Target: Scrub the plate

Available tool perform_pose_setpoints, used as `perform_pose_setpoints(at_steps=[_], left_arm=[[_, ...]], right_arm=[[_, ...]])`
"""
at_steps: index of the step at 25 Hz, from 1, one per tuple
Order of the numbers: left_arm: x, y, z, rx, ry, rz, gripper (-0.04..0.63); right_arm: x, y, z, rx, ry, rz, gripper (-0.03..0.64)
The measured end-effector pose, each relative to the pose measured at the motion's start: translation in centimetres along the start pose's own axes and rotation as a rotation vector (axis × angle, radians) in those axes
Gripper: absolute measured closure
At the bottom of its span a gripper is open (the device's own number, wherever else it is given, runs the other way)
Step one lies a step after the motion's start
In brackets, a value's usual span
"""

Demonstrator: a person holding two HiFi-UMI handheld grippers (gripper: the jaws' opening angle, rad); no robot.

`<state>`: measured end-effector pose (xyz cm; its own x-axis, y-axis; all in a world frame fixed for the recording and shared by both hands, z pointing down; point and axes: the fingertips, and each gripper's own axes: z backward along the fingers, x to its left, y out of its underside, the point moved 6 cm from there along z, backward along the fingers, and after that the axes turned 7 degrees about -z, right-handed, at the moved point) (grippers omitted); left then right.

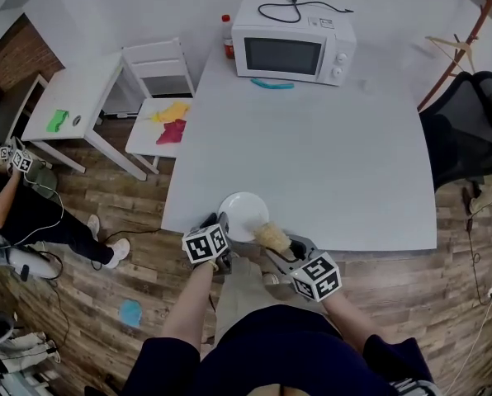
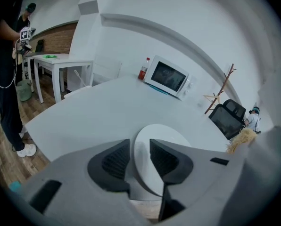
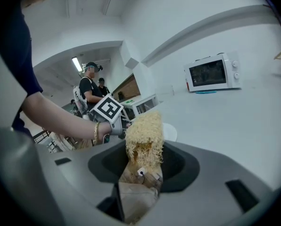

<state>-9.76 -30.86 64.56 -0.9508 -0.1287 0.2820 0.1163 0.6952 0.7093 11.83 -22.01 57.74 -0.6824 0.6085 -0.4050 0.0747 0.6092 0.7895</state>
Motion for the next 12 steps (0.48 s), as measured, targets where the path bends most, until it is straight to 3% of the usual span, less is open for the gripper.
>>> perform_pose_setpoints(at_steps=[2,8,12], left_arm=[[-0.3,0.0,0.3,-0.021,0.015,0.005,0.423],[-2.1,1.4,2.9,-0.066,0.045,-0.061,0.403],[-3.7,2.5,6.0,-0.105,0.111,-0.108,0.403]], right_arm=[[0.0,0.0,0.6,-0.019,0.015,-0.015,0.431],[1.1,-0.7,2.0,-0.092,0.062,-0.049,0.431],[2.6,-1.4,2.6,-0.154,0.091,-0.049,0.431]])
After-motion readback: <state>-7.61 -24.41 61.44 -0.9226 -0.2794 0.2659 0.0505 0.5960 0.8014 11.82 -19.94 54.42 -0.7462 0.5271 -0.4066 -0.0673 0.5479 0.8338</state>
